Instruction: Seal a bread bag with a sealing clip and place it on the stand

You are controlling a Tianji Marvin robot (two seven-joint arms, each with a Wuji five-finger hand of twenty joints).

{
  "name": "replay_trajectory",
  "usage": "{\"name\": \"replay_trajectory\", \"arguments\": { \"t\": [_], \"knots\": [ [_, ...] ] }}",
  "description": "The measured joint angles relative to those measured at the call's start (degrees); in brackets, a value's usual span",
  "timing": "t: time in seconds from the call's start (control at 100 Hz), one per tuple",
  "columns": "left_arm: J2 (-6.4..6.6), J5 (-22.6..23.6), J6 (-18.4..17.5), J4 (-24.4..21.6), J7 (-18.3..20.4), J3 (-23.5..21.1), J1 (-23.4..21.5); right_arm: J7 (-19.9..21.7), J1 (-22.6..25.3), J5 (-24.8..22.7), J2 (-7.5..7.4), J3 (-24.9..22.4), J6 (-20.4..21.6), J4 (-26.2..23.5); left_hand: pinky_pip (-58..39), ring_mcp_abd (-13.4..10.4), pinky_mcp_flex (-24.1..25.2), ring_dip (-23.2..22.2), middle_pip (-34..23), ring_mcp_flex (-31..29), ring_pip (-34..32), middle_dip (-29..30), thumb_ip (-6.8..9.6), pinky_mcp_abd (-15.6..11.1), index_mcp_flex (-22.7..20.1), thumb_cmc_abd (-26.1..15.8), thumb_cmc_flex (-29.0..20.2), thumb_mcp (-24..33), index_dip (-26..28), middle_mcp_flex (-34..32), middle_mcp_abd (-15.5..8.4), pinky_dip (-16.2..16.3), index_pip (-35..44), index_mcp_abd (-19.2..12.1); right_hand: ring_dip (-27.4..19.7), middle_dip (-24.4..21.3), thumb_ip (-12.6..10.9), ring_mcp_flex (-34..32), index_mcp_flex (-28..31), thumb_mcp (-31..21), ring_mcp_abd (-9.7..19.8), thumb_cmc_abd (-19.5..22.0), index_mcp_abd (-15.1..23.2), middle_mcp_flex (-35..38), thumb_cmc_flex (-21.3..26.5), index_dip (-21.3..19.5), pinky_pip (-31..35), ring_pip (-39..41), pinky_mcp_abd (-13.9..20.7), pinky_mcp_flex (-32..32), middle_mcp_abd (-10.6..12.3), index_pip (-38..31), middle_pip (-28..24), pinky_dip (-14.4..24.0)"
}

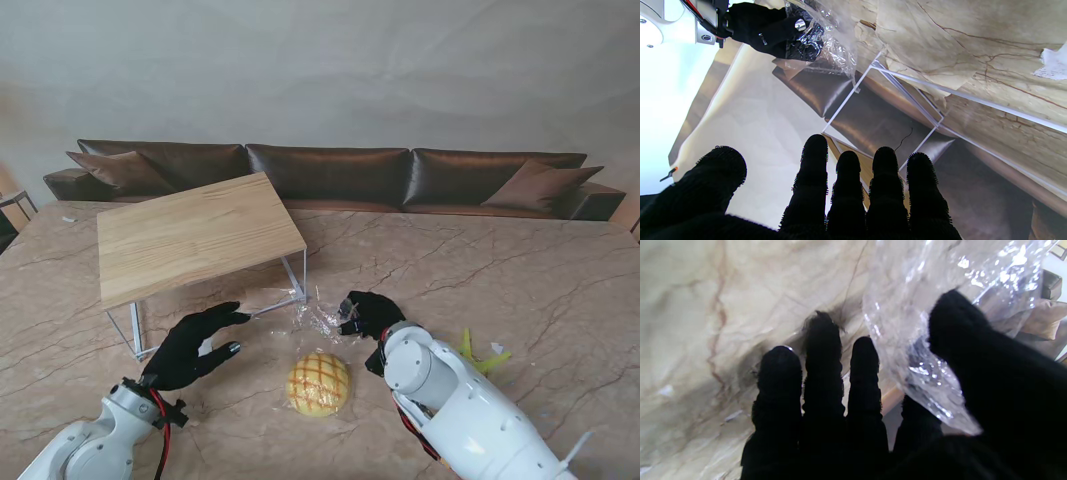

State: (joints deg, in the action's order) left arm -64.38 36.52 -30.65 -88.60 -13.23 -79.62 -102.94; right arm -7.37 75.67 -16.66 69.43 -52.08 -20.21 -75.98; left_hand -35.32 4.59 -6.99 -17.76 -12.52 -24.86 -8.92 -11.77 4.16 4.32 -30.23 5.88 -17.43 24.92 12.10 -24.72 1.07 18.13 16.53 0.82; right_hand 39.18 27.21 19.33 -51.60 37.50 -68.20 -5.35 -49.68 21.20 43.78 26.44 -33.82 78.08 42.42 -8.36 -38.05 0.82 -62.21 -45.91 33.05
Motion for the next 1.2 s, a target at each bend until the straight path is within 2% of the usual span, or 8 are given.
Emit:
{"name": "replay_trajectory", "arguments": {
  "t": [0.14,0.25,0.51,0.55,0.74,1.05,1.09,1.2],
  "knots": [
    [0.03,-0.3,0.1,0.3,0.3,0.3,0.3,-5.3,0.1,0.5,1.28,0.0,2.3,2.2,0.0,0.0,0.0,0.0,0.0,0.0,0.0,0.0,0.00,0.0,0.0,0.0,0.0,0.0,0.0,-0.1,0.0,0.0,0.0,0.0,-4.0,-7.7,0.0,-14.9,9.1,-1.8,-0.2,0.0,1.5,18.8,4.7,10.8,6.9,-0.4,-0.6,-12.4,-0.2,-0.8,1.4,-2.4],
    [0.09,-0.5,0.0,1.3,0.8,0.9,1.2,-8.6,0.8,0.4,2.07,-0.7,5.8,3.2,0.0,0.0,-0.2,0.0,0.0,-0.6,0.0,0.0,0.00,0.2,0.0,0.0,-0.1,0.1,0.0,-0.2,0.0,0.0,0.0,0.0,-2.8,-9.1,-0.5,-19.4,12.6,-3.4,-0.2,0.2,2.8,24.8,6.3,16.1,9.0,3.6,-0.8,-14.9,0.2,-0.9,2.6,-3.4],
    [0.33,-1.4,1.4,2.6,1.7,2.4,3.3,-15.6,5.4,-6.9,2.15,-4.0,13.6,0.7,-2.0,0.0,-1.0,-0.4,-0.2,-1.0,-0.5,0.0,-0.02,0.3,1.6,3.7,-0.8,5.2,0.0,-0.9,0.0,0.7,-0.2,3.5,-0.8,-4.7,-1.1,-19.7,16.3,-3.4,-0.1,0.2,6.0,26.2,6.5,15.3,9.2,6.0,-0.8,-14.6,1.2,-1.4,2.6,-3.2],
    [0.33,-1.6,2.0,2.8,1.6,2.9,3.6,-16.6,6.4,-7.7,2.06,-4.6,14.1,-0.4,-2.2,0.0,-1.5,-0.4,-0.2,-1.1,-0.6,0.0,-2.30,0.2,2.5,5.3,-1.7,5.6,-0.6,-0.9,1.4,0.8,-0.7,4.5,-0.8,-4.3,-1.1,-19.8,16.6,-3.4,-0.1,0.2,6.2,26.9,6.5,15.3,9.2,6.0,-0.8,-14.6,1.3,-1.2,2.8,-3.2],
    [0.09,-4.2,5.2,4.0,0.4,6.1,5.9,-18.7,11.7,-9.0,1.50,-7.9,16.3,-6.9,-2.9,0.7,-1.8,-0.6,-1.2,-1.5,-1.5,-0.9,-6.84,0.1,3.6,14.6,-1.9,9.6,-2.2,-0.7,4.2,1.3,-3.6,7.7,-0.7,-3.7,-1.1,-20.3,17.4,-3.5,-0.1,0.2,6.2,28.3,7.1,15.3,9.2,6.0,-0.8,-14.9,1.3,-0.9,3.5,-3.2],
    [-0.53,-7.9,9.3,5.5,0.2,12.6,10.8,-22.8,15.8,-13.3,0.82,-9.0,22.7,-10.4,-3.6,1.4,-1.8,-0.8,-2.0,-1.5,-1.7,-1.6,-9.07,0.1,7.3,19.4,-0.5,12.4,-3.7,2.3,5.6,1.3,-6.5,10.5,0.0,-2.4,-1.2,-20.4,18.0,-3.5,0.0,0.2,6.5,28.3,7.1,15.3,9.2,6.0,-0.8,-15.3,1.8,-0.9,4.1,-2.6],
    [-0.69,-8.1,9.6,5.8,0.2,13.3,11.5,-23.4,15.9,-13.6,0.79,-8.8,23.3,-10.6,-4.2,1.8,-1.7,-0.8,-2.8,-1.5,-2.1,-1.7,-10.86,0.1,7.4,21.1,0.1,14.3,-4.2,2.3,6.0,1.5,-6.6,11.2,0.1,-2.4,-1.2,-20.4,18.0,-3.5,0.1,0.2,6.5,28.3,7.1,15.3,9.2,6.0,-0.8,-15.3,1.8,-0.9,4.2,-2.6],
    [-1.06,-9.0,10.8,6.7,0.5,15.3,13.5,-24.3,16.0,-14.2,0.76,-8.4,24.6,-11.0,-4.3,2.0,-1.7,-0.8,-3.4,-1.5,-2.4,-2.3,-12.08,0.1,8.0,24.7,0.1,19.0,-4.4,2.4,6.9,1.9,-7.2,11.7,0.1,-2.4,-1.2,-20.4,18.0,-4.1,0.2,0.2,6.5,28.3,7.1,15.3,9.2,6.0,-0.8,-15.3,1.8,-0.9,4.8,-2.6]
  ]
}}
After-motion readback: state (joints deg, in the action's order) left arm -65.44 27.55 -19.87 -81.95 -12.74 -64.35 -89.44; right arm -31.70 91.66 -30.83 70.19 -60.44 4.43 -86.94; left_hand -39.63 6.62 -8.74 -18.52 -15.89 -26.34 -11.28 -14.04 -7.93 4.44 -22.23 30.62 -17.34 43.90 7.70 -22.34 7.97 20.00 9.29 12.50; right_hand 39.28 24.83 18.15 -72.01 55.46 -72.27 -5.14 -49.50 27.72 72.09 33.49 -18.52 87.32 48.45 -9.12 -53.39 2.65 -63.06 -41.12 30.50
